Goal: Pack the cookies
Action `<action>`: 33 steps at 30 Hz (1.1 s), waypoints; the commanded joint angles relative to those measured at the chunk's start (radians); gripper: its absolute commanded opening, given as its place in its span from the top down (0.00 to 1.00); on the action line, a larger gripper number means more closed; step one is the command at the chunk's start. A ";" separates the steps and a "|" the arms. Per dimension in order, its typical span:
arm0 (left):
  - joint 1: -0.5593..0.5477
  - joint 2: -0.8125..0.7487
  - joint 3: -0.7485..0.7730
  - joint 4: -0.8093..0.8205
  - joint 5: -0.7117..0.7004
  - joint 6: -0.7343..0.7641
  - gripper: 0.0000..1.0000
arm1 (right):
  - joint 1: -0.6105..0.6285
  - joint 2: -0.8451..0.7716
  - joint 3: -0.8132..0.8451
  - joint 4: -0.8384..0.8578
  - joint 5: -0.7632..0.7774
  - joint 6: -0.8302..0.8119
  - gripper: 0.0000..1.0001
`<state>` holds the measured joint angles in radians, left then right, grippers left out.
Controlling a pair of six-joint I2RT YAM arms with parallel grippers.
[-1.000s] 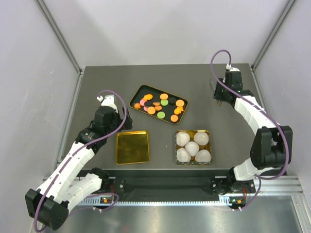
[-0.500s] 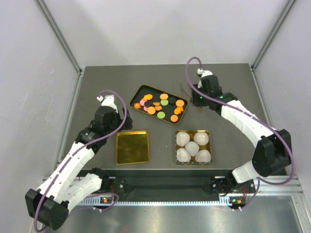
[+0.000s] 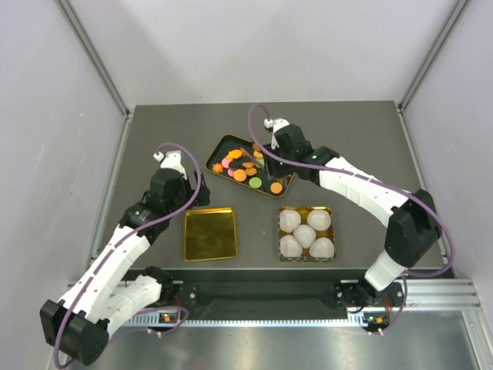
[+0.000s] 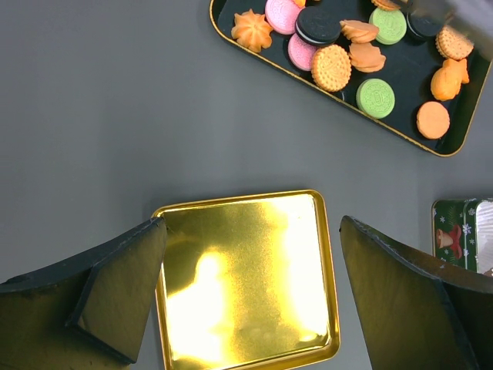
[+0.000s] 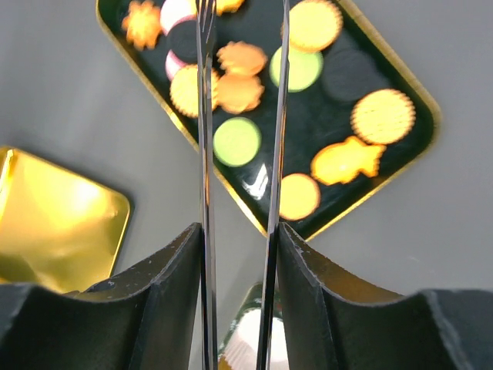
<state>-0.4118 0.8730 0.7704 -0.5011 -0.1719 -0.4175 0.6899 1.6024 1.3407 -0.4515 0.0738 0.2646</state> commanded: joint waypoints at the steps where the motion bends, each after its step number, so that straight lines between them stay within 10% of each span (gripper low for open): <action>1: 0.004 -0.011 0.032 0.018 0.005 0.009 0.01 | 0.042 0.027 0.063 0.005 0.004 -0.010 0.59; 33: 0.004 -0.014 0.029 0.016 0.005 0.008 0.01 | 0.085 0.096 0.005 0.013 0.055 0.008 0.61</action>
<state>-0.4118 0.8730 0.7704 -0.5011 -0.1719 -0.4175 0.7574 1.6955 1.3418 -0.4763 0.1158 0.2646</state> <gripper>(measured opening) 0.991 0.393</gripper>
